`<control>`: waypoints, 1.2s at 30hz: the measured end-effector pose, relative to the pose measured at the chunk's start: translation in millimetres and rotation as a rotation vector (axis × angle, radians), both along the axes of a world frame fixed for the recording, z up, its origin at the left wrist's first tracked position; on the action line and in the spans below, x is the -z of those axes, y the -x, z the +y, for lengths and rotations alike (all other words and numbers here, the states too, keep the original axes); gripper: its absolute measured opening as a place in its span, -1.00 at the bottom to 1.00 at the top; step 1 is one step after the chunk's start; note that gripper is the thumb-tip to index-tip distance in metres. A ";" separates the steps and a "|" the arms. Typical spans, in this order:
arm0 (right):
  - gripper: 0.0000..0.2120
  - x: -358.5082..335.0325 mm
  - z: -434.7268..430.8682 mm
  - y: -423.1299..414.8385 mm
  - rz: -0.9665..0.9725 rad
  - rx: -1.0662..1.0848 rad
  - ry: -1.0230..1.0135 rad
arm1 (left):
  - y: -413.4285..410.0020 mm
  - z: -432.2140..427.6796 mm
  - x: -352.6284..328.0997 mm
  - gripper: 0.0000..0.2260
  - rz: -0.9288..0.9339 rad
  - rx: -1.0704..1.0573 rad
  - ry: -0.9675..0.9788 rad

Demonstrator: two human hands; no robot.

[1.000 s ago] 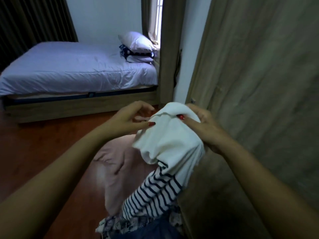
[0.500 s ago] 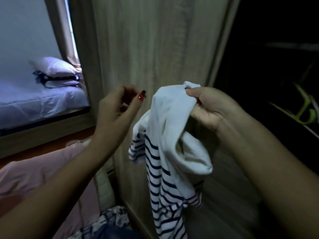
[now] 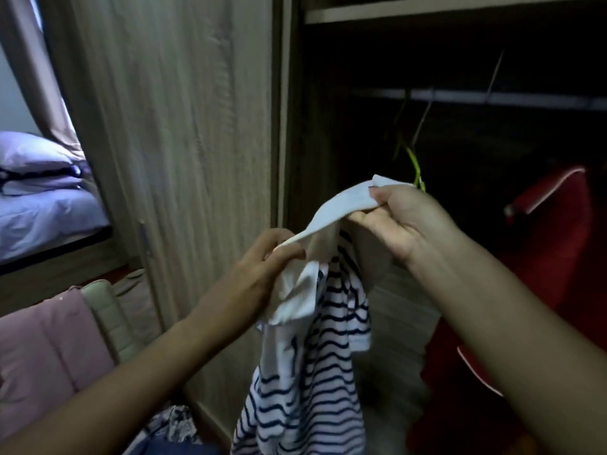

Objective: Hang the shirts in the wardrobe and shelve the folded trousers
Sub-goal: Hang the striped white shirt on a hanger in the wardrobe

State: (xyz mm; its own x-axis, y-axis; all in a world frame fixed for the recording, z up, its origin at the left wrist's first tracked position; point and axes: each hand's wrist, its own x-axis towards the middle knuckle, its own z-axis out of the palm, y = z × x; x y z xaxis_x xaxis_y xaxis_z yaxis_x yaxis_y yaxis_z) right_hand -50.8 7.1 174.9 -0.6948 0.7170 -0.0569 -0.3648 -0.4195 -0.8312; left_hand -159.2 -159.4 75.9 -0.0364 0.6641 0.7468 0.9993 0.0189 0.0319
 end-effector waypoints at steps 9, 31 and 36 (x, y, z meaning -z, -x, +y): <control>-0.81 41.0 23.7 -15.8 -0.205 0.056 -0.293 | 17.9 33.6 -40.3 -0.52 -0.108 -0.038 0.061; -0.91 89.0 37.4 15.6 -0.455 0.147 -1.396 | 57.9 77.7 -78.1 -0.52 -0.226 0.112 0.248; -0.93 65.7 53.0 -11.5 -0.559 0.280 -1.561 | 72.3 83.0 -73.8 -0.52 -0.211 0.135 0.257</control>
